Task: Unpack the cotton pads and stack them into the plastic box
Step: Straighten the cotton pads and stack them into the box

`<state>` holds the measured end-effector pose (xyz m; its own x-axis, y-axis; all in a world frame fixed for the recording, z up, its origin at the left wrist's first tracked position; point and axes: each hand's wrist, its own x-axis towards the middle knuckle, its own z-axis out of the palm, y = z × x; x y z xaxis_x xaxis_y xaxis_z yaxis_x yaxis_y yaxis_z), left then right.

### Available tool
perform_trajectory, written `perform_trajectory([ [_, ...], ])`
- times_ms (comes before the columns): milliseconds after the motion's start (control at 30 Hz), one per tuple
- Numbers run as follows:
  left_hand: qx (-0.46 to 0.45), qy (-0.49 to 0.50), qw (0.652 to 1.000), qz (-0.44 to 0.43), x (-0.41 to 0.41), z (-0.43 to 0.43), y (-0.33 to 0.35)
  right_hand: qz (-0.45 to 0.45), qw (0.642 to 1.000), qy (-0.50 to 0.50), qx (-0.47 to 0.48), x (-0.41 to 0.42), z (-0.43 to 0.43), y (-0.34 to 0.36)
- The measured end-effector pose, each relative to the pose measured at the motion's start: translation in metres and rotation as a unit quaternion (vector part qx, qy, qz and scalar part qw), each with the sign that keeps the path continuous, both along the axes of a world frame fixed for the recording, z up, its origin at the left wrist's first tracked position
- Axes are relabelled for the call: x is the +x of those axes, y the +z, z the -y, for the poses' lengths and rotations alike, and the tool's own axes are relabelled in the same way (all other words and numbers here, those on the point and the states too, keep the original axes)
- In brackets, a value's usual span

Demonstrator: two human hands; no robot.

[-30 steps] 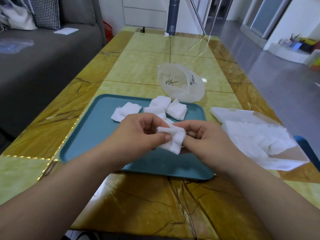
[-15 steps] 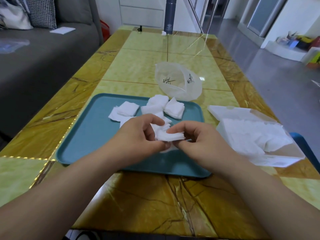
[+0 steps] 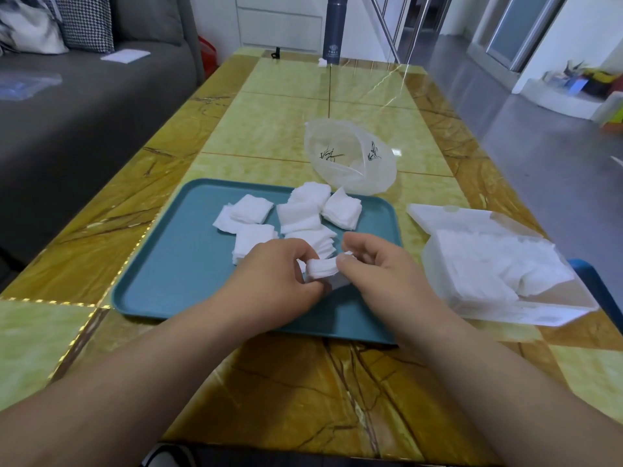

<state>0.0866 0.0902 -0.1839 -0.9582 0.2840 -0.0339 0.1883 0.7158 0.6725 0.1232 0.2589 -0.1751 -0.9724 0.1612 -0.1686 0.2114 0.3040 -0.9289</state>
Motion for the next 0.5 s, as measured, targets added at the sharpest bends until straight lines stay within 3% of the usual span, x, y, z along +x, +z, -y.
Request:
perform_trajectory([
  [500, 0.008, -0.014, 0.999, -0.031, 0.002, -0.002, -0.002, -0.029, 0.997, -0.071, 0.008, -0.009, 0.022, -0.007],
])
